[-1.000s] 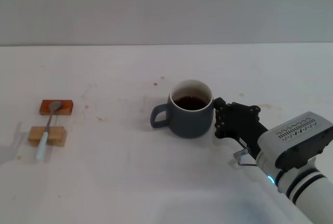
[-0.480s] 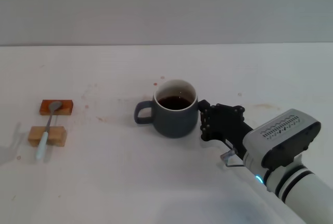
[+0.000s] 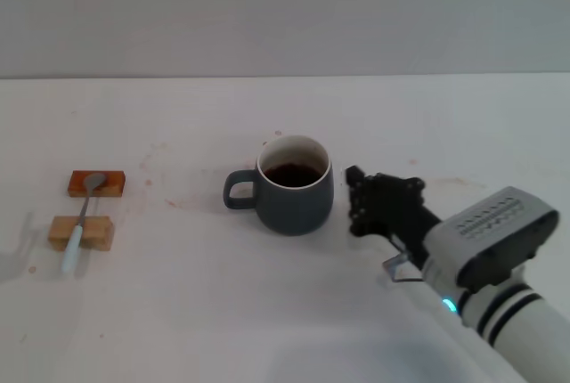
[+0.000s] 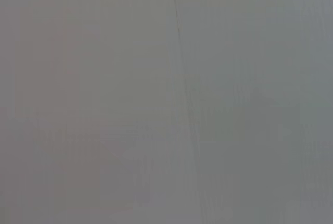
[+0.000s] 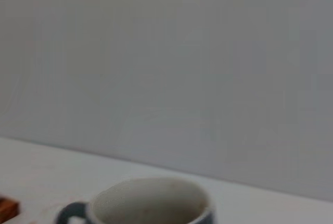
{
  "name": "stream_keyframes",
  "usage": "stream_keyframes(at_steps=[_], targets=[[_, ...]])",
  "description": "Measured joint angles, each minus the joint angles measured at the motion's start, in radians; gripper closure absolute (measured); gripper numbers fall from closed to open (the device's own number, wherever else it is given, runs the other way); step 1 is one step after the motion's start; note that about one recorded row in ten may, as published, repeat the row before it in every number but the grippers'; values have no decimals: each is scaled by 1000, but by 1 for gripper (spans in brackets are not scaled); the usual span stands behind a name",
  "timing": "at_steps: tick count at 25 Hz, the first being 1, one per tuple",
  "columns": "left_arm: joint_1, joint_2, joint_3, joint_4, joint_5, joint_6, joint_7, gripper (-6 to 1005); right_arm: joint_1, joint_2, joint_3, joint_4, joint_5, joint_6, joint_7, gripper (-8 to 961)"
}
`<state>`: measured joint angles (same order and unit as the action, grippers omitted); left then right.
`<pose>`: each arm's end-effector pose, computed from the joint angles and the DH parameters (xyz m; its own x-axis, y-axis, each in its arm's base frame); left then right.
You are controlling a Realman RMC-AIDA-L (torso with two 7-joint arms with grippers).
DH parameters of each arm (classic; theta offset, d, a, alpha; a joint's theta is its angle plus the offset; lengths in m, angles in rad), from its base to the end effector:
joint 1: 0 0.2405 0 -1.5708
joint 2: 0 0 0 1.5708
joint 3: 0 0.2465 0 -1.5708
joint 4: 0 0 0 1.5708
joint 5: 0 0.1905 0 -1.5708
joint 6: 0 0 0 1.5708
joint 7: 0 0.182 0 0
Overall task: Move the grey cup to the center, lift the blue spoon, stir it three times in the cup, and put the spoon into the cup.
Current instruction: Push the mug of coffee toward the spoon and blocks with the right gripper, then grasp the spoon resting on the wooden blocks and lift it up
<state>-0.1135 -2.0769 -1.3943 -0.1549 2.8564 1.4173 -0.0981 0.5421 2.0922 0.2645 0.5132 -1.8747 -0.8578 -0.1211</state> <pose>-0.3615 0.2525 0.0415 0.7914 -0.1004 0.6030 0.6086 0.0360 -0.7927 0.2149 0.3348 -0.1340 0.7701 -0.1633 -0.6166 -0.5981 -0.5207 -0.6092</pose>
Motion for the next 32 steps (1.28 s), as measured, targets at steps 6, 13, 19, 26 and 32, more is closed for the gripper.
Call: stream_keyframes(at_steps=[6,13,19,26,32], targets=[[7,0,0,0,0,2,0,184,-48,0,50,-67,3,-107,0,954],[27,-2,73,-1,0,17,-31,184,-104,-6,175,-144,4,-177,0,954],[87,-1,175,-54,0,37,-106,184,-132,-9,259,-191,6,-192,0,954],[111,-1,280,-88,0,-23,-105,183,-132,-9,286,-210,7,-193,0,954],[94,-1,315,-109,0,-115,-102,183,-127,-9,287,-212,7,-191,-5,954]])
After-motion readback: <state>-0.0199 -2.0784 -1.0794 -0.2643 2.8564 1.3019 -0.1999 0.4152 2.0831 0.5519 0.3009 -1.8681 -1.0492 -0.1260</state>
